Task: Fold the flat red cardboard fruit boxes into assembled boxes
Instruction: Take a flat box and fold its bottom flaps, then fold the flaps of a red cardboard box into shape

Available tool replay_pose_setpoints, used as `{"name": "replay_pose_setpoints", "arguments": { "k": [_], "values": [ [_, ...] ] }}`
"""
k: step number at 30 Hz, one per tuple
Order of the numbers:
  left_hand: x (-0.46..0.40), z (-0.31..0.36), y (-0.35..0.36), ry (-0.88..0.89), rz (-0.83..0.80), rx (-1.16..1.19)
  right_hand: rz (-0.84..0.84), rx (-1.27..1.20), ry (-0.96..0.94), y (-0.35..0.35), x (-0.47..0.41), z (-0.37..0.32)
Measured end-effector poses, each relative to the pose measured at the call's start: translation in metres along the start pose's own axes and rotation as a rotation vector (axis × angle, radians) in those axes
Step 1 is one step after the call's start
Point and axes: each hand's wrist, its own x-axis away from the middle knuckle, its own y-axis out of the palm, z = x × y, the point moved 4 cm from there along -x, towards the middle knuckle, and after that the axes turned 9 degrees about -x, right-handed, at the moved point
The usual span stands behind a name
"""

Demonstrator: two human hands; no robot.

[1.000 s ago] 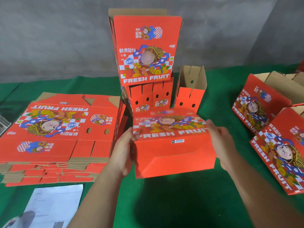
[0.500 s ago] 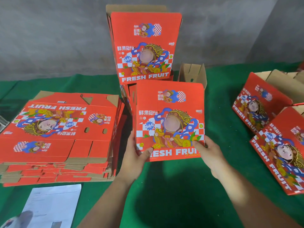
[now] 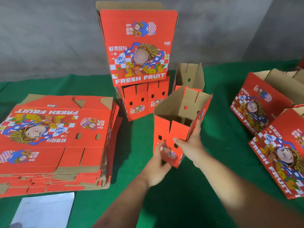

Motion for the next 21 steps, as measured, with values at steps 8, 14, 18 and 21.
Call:
{"name": "replay_pose_setpoints", "arguments": {
  "k": [8, 14, 18, 21],
  "values": [
    [-0.051, 0.023, -0.03, -0.148, 0.109, 0.087, 0.266, 0.053, 0.094, -0.03, -0.03, 0.038],
    [-0.097, 0.042, -0.023, -0.154, 0.071, -0.012, 0.315, -0.196, 0.227, -0.033, -0.088, 0.031],
    [-0.116, 0.048, -0.02, -0.198, 0.052, 0.0, 0.08, -0.371, 0.314, -0.011, -0.125, 0.004],
    [-0.129, 0.053, -0.024, -0.216, 0.078, 0.058, 0.106, -0.369, 0.374, -0.002, -0.135, -0.016]
  ]
}}
